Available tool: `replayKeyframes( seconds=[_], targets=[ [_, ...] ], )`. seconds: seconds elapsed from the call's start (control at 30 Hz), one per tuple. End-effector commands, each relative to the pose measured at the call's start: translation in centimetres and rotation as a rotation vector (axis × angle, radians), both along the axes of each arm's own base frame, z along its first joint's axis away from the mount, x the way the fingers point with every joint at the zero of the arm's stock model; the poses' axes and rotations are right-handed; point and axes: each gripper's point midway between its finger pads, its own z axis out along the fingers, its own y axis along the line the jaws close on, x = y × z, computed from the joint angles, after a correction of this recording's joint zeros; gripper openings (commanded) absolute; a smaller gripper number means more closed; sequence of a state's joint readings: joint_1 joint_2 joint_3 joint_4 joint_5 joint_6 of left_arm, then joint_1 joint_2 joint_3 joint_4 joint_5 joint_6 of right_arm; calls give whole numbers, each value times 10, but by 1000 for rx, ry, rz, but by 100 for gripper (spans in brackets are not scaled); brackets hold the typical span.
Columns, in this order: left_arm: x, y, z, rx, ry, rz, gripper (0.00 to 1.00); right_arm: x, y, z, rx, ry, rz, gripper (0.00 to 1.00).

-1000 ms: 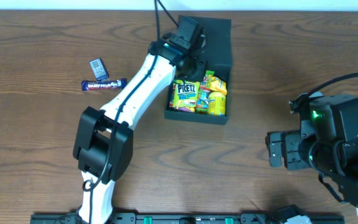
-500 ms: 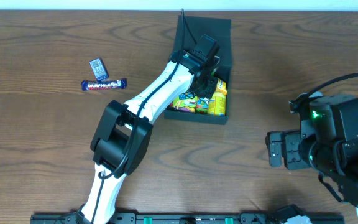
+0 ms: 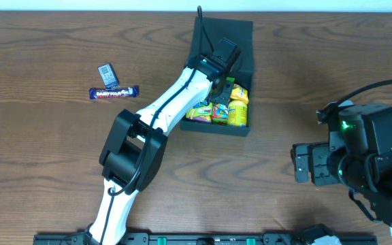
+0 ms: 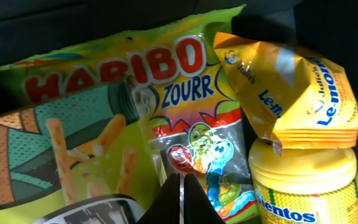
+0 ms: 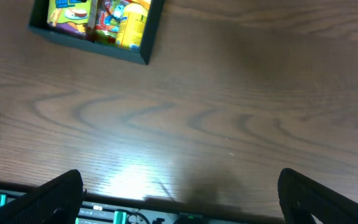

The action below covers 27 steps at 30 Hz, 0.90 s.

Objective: Pack container
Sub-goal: 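Move left gripper to the blue Dairy Milk bar and grasp it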

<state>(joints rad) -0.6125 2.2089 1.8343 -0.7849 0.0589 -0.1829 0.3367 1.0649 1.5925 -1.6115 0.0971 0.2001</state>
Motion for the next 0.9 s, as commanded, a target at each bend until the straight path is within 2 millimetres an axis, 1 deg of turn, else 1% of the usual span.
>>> replayKeyframes(
  seconds=[0.0, 0.07, 0.13, 0.23, 0.33, 0.37, 0.4, 0.43, 0.5, 0.57, 0.63, 0.73, 0.83, 0.87],
  targets=[
    [6, 5, -1, 27, -19, 18, 6, 0, -2, 3, -4, -11, 4, 99],
    [7, 3, 6, 16, -29, 16, 6, 0, -2, 3, -4, -11, 4, 99],
    [10, 1, 18, 4, -52, 7, 6, 0, -2, 3, -4, -11, 4, 99],
    [18, -1, 51, -22, -113, -6, 6, 0, -2, 3, -3, -11, 4, 99],
    [29, 6, 93, -41, -203, 24, 6, 0, -2, 3, -4, -11, 4, 99],
    [34, 15, 110, -33, -246, 62, 6, 0, -2, 3, -4, -11, 4, 99],
    [40, 30, 126, -15, -293, 133, 6, 0, -2, 3, -4, -11, 4, 99],
    [45, 48, 141, 7, -336, 224, 6, 0, -2, 3, -4, -11, 4, 99],
    [51, 83, 161, 40, -394, 390, 6, 0, -2, 3, -3, -11, 4, 99],
    [54, 116, 173, 62, -421, 523, 6, 0, -2, 3, -4, -11, 4, 99],
    [56, 144, 176, 69, -414, 630, 6, 0, -2, 3, -3, -11, 4, 99],
    [59, 192, 168, 90, -372, 773, 6, 0, -2, 3, -3, -11, 4, 99],
    [58, 223, 163, 115, -344, 850, 6, 0, -2, 3, -4, -11, 4, 99],
    [56, 233, 161, 112, -330, 901, 6, 0, -2, 3, -3, -11, 4, 99]
  ],
)
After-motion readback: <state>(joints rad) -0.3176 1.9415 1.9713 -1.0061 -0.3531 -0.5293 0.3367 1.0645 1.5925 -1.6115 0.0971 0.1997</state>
